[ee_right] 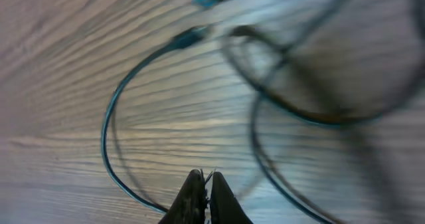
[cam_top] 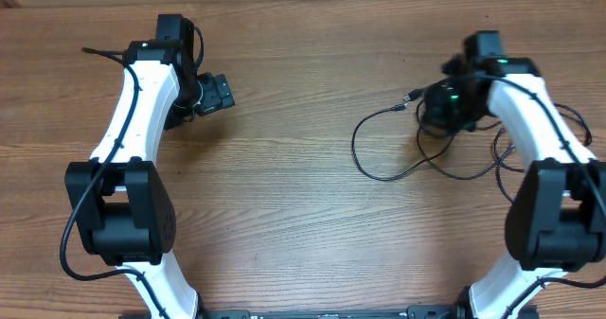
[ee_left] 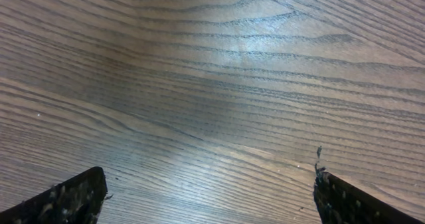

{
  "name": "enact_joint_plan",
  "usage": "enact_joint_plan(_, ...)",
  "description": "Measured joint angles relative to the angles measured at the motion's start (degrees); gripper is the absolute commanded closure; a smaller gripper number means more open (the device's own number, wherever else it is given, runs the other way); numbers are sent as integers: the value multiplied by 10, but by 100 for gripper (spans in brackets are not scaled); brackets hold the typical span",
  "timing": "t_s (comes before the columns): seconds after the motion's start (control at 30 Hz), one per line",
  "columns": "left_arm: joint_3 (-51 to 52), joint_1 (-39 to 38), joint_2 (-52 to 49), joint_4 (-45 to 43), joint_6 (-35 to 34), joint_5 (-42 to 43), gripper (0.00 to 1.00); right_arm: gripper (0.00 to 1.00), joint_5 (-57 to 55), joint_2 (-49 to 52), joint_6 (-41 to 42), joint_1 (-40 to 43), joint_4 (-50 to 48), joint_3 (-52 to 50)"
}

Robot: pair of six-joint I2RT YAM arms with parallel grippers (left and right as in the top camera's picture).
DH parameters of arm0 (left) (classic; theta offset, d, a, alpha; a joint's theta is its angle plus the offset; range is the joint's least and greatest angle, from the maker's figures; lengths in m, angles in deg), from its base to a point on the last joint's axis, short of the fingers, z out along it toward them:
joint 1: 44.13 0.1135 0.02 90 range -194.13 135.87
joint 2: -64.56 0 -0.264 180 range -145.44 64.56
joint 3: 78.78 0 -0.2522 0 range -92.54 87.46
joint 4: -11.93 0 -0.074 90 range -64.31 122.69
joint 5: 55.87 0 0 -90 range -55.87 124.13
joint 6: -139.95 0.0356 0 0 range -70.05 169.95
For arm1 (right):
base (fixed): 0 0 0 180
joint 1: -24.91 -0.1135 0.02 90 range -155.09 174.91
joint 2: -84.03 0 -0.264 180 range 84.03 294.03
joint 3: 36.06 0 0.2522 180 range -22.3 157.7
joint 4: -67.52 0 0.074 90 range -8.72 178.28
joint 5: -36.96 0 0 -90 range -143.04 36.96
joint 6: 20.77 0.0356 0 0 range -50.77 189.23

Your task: Untangle cables

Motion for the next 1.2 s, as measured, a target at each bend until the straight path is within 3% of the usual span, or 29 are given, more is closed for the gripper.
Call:
enact_joint_plan(0.87, 0, 0, 0, 0, 0, 0, 0, 88, -33, 0, 26, 241, -135, -177)
enact_joint_plan(1.2, 0, 0, 0, 0, 0, 0, 0, 91, 42, 0, 25, 241, -110, -177)
